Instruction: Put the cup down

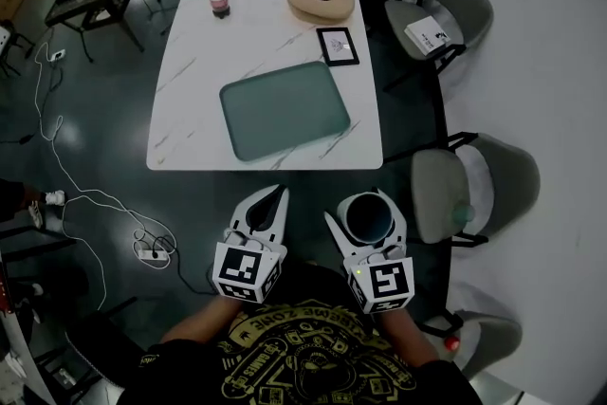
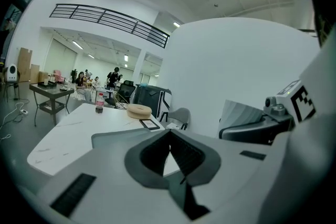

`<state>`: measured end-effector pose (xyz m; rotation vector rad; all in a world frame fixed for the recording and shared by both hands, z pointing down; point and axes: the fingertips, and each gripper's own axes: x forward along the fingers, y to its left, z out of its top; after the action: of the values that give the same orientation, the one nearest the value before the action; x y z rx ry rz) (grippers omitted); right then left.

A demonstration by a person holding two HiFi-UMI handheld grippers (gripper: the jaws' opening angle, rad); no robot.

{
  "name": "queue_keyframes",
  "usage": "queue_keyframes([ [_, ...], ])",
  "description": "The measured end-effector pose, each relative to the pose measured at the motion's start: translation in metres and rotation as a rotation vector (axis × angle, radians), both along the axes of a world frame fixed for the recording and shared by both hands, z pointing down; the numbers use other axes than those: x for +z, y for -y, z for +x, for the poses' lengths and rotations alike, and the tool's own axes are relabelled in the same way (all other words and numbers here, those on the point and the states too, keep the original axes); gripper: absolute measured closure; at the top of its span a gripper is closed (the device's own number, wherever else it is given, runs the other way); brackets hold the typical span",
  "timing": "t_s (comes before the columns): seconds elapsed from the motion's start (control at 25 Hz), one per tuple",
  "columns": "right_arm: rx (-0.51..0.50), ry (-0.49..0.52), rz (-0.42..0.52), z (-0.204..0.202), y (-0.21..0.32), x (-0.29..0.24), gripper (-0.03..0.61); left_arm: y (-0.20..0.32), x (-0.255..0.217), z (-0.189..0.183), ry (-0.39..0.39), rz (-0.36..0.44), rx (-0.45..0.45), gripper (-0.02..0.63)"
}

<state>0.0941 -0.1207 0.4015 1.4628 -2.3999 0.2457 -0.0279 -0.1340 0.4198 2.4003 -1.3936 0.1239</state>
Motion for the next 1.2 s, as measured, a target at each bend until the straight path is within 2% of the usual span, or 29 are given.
queue_keyframes([
  [0.48, -0.015, 0.019, 0.029, -0.04, 0.034, -0.008, 0.198, 0.028, -0.011, -0.041, 0.008, 0.023, -0.002, 0.603],
  [0.92, -0.085, 0.01, 0.026, -0.075, 0.054, -0.009, 0.198, 0.029, -0.007, -0.079, 0.006, 0.013, -0.081, 0.603],
  [1.2, -0.128, 0.019, 0.025, -0.086, 0.069, -0.005, 0.198, 0.037, -0.007, -0.086, 0.014, 0.009, -0.108, 0.603],
])
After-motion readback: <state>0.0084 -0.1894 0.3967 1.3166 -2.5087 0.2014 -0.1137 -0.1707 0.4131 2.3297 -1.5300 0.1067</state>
